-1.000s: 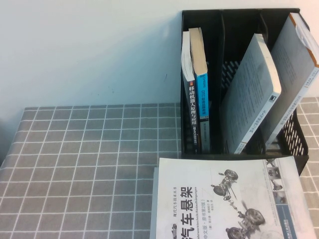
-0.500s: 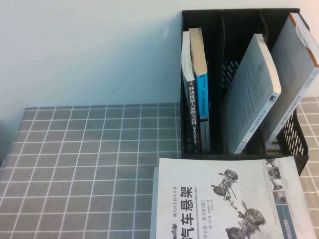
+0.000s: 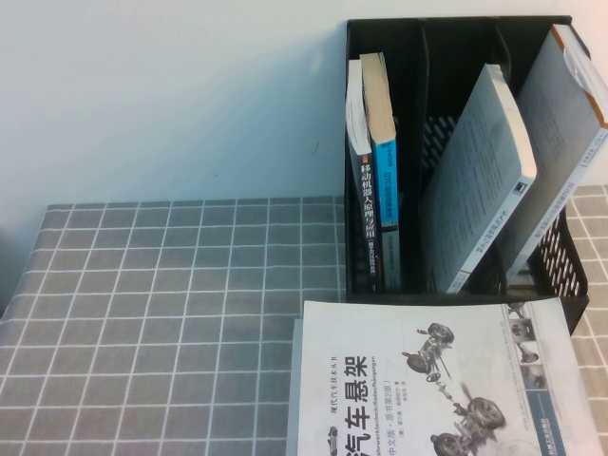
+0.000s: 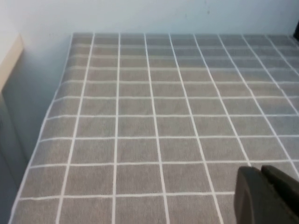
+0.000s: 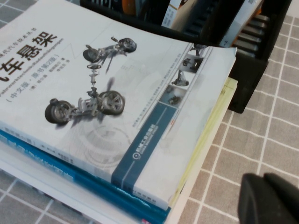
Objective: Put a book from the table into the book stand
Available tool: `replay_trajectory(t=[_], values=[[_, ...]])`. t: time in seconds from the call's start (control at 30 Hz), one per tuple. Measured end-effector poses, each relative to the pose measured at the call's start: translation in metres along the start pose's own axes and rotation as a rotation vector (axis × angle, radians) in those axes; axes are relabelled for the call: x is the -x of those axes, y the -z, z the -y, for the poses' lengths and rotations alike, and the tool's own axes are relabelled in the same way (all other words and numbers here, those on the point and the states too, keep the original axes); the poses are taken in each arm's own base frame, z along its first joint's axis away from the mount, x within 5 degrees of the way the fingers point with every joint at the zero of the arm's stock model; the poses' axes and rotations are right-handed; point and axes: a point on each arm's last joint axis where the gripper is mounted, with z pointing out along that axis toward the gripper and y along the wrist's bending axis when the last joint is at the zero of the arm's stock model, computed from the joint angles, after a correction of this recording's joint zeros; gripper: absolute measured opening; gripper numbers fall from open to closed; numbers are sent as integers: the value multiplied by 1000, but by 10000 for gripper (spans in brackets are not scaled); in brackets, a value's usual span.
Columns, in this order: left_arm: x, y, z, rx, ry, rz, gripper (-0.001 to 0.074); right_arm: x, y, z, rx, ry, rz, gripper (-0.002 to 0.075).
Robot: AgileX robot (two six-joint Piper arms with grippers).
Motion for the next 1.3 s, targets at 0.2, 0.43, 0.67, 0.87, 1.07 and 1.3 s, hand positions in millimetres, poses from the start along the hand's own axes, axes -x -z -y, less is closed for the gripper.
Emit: replay_trajectory(t=[0.2,0.43,0.67,0.87,1.07,1.3], values=[[-2,2,0,-4,-2,-14,-3,0,0,-1,6,-7,-1,-4],[-2,2,0,-4,-2,-14,-3,0,0,-1,7,-8,-1,-4],[-2,2,0,-4,-2,-14,-3,0,0,-1,7,-8,-1,-4],[-2,2,0,-4,-2,-15,-3,0,0,-1,7,-8,-1,-4],[-2,2,0,-4,-2,-15,-3,0,0,-1,7,-8,-1,-4],[-2,2,0,-3,-3,-15,-3,-1,3,1,-8,-10,29,-4]])
